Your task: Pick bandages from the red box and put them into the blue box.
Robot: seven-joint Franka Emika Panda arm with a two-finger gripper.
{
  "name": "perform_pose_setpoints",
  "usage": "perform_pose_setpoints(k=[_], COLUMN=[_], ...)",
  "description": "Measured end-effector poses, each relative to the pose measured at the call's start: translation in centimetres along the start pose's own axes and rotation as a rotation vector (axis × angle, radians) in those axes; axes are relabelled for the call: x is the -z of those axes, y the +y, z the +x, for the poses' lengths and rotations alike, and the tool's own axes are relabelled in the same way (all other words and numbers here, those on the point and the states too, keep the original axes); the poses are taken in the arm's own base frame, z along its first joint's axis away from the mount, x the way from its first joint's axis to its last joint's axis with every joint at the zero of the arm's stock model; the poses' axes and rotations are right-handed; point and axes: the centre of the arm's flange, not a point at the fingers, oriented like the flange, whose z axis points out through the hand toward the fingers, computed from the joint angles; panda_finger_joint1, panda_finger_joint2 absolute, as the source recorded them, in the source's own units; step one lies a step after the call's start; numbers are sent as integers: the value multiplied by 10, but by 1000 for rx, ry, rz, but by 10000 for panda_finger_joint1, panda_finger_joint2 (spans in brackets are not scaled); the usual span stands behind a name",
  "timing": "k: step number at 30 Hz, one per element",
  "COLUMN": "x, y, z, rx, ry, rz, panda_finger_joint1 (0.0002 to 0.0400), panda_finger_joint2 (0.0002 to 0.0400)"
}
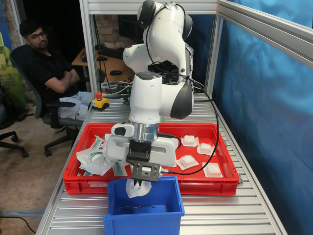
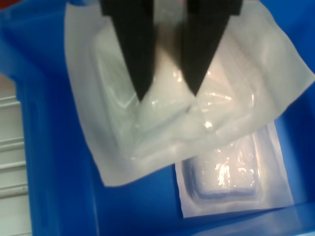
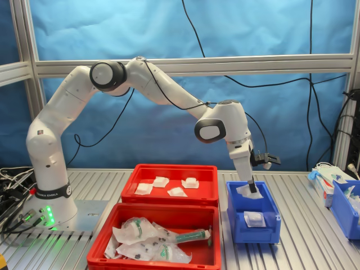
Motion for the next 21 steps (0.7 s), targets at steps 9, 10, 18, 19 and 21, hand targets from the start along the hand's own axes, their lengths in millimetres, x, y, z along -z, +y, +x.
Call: perform_pose_setpoints(k=[9, 10, 18, 19, 21], x=[-1, -1, -1, -1, -1], y=[0, 0, 0, 0, 0], z=[0, 0, 0, 0, 0], rx=[-4, -5, -6, -6, -7], ry=[-2, -3, -3, -3, -3], rz=[1, 1, 2, 2, 3], panda_finger_joint1=[48, 96, 146, 146, 196], panda_finger_joint2=[48, 96, 146, 146, 196])
